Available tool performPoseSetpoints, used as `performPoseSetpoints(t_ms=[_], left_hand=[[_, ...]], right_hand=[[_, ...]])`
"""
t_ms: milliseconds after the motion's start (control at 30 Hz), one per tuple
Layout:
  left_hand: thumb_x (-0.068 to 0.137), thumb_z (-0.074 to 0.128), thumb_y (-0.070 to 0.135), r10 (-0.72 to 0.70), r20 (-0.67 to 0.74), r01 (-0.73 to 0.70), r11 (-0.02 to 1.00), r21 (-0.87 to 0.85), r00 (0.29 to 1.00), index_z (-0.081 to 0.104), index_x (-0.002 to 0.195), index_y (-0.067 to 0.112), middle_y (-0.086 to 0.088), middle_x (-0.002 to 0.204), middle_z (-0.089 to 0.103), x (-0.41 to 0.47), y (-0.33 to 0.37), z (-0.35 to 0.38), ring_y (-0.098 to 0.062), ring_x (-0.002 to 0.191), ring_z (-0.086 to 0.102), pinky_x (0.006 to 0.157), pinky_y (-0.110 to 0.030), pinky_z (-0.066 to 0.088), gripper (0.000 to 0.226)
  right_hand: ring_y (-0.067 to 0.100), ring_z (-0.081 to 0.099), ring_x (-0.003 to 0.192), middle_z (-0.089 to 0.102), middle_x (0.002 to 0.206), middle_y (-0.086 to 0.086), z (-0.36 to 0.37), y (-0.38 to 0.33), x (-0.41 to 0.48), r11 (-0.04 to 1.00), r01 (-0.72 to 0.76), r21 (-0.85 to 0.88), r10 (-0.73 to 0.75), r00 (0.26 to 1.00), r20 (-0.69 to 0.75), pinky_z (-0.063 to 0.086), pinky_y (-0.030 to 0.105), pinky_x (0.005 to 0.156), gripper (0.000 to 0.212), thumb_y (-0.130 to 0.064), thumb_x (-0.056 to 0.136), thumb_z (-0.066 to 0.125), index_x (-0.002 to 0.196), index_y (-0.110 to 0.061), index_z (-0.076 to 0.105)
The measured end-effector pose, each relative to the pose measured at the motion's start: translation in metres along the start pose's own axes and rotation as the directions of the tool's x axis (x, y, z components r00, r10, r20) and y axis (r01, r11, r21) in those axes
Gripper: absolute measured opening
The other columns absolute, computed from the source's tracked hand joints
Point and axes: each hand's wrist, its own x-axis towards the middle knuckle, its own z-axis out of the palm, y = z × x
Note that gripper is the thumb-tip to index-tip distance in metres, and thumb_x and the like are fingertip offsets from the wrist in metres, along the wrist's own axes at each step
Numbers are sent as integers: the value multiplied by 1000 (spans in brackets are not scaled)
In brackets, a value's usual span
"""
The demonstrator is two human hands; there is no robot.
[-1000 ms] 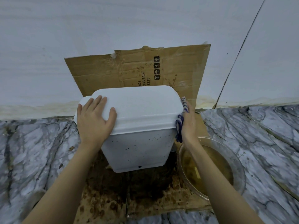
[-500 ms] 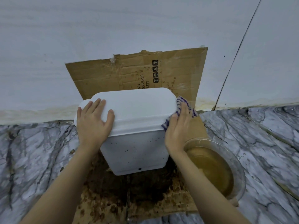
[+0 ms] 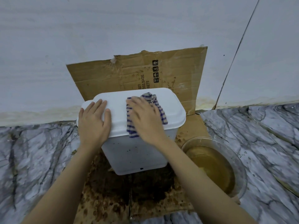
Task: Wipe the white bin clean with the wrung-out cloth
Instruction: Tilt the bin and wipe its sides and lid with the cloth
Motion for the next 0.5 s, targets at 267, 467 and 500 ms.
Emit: performPoseSetpoints(t_ms=[267, 467, 500], left_hand=[[96, 17, 38, -24, -35, 25, 999, 27, 999, 40, 142, 13, -4, 150, 37, -5, 57, -7, -23, 143, 22, 114, -44, -5, 57], [95, 17, 37, 275, 188, -275, 961, -24, 943, 38, 141, 5, -10, 148, 40, -15, 127, 30, -24, 138, 34, 113, -39, 22, 60], [94, 20, 38, 280, 185, -287, 958, 13, 942, 45, 137, 3, -12, 143, 46, -15, 122, 33, -26, 133, 42, 110, -39, 29, 61]], right_hand=[[21, 15, 145, 33, 152, 1, -44, 77, -7, 934, -355, 40, 357, 932, -60, 14, 44, 117, 39, -23, 103, 30, 138, -18, 46], [18, 28, 140, 37, 149, 2, -35, 85, -11, 952, -298, 67, 304, 944, -131, 19, 24, 109, 38, -20, 102, 33, 136, -14, 49], [15, 31, 138, 38, 149, 1, -36, 86, -11, 953, -296, 71, 303, 944, -132, 20, 22, 107, 38, -20, 102, 33, 135, -14, 50]])
